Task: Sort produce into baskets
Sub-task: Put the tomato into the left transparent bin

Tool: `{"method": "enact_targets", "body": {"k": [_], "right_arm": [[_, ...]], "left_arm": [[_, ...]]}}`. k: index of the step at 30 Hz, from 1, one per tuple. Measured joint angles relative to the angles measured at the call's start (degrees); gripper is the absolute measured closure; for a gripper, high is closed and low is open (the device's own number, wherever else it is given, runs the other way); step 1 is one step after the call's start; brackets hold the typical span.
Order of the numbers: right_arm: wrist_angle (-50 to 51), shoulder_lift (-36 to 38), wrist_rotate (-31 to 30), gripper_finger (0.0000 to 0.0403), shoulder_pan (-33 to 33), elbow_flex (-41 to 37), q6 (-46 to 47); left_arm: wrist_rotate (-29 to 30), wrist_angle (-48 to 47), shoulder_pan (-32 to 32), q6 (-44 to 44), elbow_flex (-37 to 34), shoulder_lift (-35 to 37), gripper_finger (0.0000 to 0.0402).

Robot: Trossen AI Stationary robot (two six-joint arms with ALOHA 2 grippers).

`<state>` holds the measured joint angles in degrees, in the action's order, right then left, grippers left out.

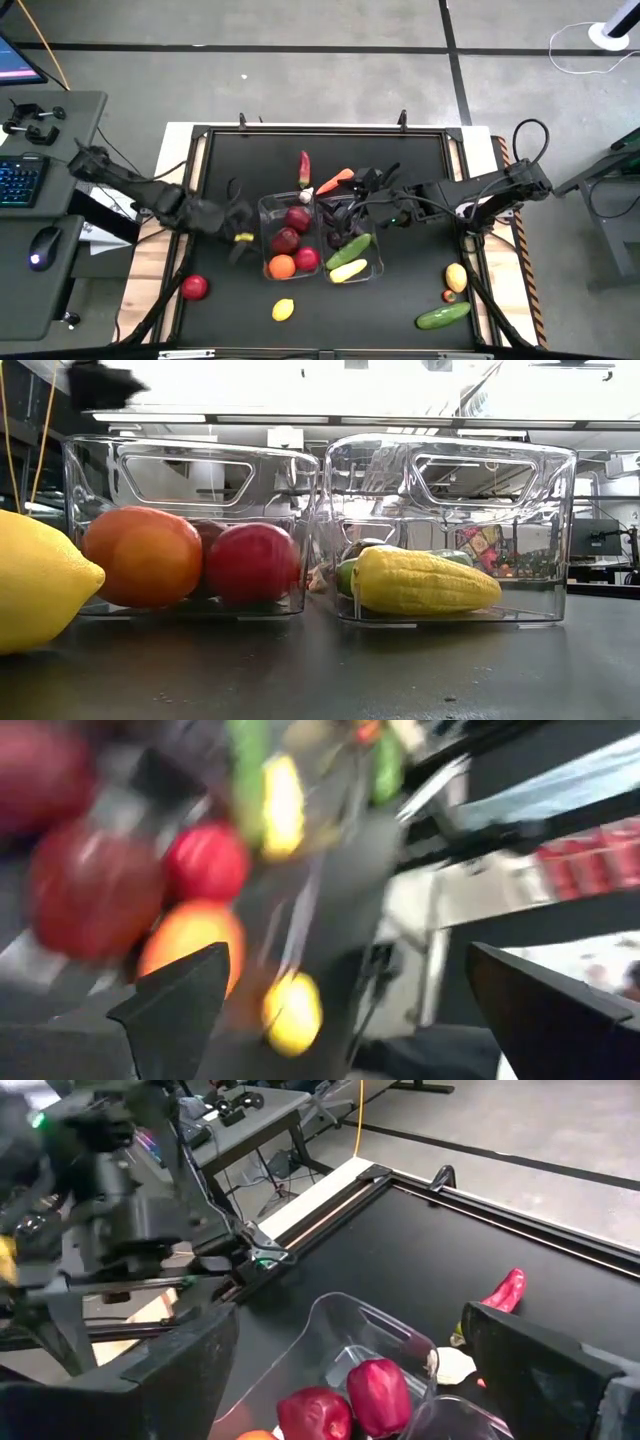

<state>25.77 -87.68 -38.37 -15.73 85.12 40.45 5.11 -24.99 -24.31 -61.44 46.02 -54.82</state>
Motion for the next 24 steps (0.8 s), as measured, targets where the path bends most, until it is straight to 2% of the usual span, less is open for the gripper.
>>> {"method": "enact_targets", "body": {"k": [4, 6, 8, 14, 19, 24], "right_arm": [[0.39, 0.0, -0.66, 0.0029, 0.0, -0.01, -0.08], [0.62, 0.0, -0.94, 0.0029, 0.13, 0.0, -0.2], [0.9, 0.0, -0.94, 0.0029, 0.39, -0.02, -0.18], [1.48, 0.0, -0.96, 0.0029, 1.58, -0.02, -0.17], [1.45, 0.0, -0.3, 0.0029, 2.58, -0.01, -0.38], [1.45, 0.0, 0.08, 0.0029, 2.62, -0.02, -0.55]], "left_arm": [[2.69, -12.81, -9.36, -12.25, -0.07, -2.01, 0.0009], [1.05, -17.33, -13.29, -17.37, -0.07, -4.32, 0.0009], [-3.01, -20.19, -16.27, -19.82, -0.09, -7.38, 0.0009], [-18.47, -26.36, -19.13, -18.31, -0.09, -17.87, 0.0009], [-25.3, -31.99, -19.37, -15.41, -0.12, -23.57, 0.0009], [-30.25, -31.11, -19.78, -13.32, -0.13, -24.87, 0.0009]]}}
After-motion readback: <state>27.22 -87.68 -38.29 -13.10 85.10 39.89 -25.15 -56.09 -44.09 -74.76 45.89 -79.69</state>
